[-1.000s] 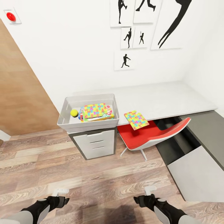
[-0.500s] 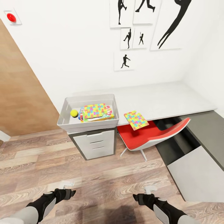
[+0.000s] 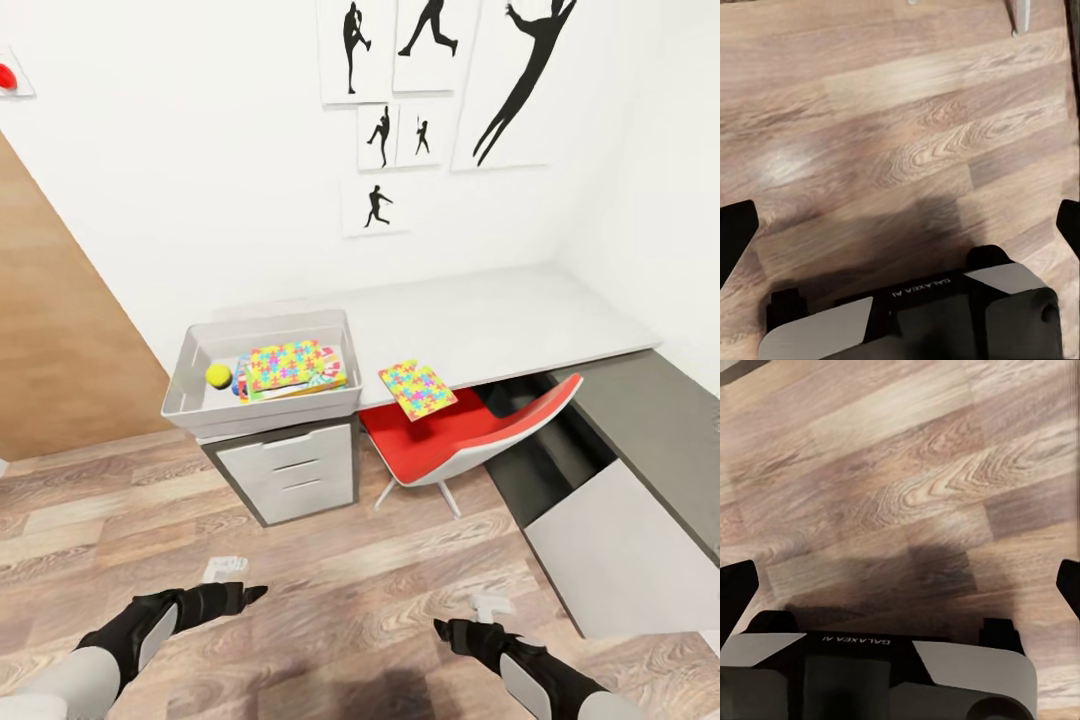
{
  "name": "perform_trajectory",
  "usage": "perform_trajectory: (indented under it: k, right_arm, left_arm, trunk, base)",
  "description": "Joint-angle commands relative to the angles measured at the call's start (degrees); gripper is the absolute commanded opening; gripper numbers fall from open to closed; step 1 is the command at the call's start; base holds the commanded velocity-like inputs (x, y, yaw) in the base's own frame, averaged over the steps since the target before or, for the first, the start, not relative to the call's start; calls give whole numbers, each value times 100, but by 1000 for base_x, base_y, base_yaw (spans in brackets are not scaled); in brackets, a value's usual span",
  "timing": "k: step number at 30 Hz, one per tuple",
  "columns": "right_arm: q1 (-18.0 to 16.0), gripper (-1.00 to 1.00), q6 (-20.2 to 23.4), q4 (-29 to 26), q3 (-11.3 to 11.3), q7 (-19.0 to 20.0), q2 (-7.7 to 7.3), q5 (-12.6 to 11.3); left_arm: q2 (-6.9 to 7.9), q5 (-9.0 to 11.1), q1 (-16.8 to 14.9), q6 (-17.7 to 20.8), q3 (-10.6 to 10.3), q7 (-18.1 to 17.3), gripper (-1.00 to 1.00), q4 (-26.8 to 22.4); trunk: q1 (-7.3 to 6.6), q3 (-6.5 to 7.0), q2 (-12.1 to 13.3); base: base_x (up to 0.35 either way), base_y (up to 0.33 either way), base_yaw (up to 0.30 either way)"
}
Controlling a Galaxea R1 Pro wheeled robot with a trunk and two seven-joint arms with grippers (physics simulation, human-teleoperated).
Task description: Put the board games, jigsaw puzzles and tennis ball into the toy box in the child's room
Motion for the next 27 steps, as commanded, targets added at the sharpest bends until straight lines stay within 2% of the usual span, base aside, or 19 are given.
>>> perform_trajectory:
  k: [1,3,6,13,14,16,17,21,22,23,27]
  right_arm:
    - [3,100,15,-4,20,27,-12,-43]
    - [28,100,14,-2,14,129,-49,-53]
    - [44,100,14,0,-1,320,-120,-123]
    - [56,100,47,-10,-44,1040,-310,-649]
    - [57,100,57,-12,-44,1220,-333,-770]
    - [58,100,61,-13,-42,1289,-337,-811]
    - [59,100,61,-14,-37,1389,-335,-871]
    - [61,100,25,-16,-25,1488,-315,-933]
    - [64,100,14,-16,-22,1508,-306,-945]
    - [64,100,14,-16,-22,1508,-306,-945]
    - [67,100,8,-16,-11,1523,-289,-962]
  left_arm:
    - [11,56,-1,115,-4,-131,100,-76]
    - [21,57,-2,269,55,-391,100,-265]
    - [29,59,-3,420,89,-537,100,-428]
    - [40,63,-4,949,119,-669,100,-777]
    - [50,70,-4,1138,134,-698,100,-922]
    - [64,75,-4,1239,148,-721,100,-999]
    - [96,84,-4,1439,194,-783,100,-1146]
    - [136,93,-4,1756,369,-993,100,-1324]
    - [153,89,-4,1848,485,-1134,100,-1369]
    - [153,89,-4,1848,485,-1134,100,-1369]
    - [230,76,0,1948,745,-1499,100,-1419]
  trunk:
    - [3,0,-9]
    - [3,18,-9]
    - [3,44,-9]
    - [3,106,-9]
    - [3,115,-9]
    - [3,132,-9]
    - [3,141,-9]
    - [3,177,-9]
    - [3,187,-9]
    - [3,196,-9]
    - [3,234,-9]
  base:
    - [0,0,-173]
    - [0,0,-174]
    - [0,0,-175]
    - [0,0,-175]
    - [0,0,-154]
    - [0,0,-149]
    - [0,0,-106]
    - [0,0,-63]
    - [0,0,-28]
    - [0,0,-28]
    - [0,0,-15]
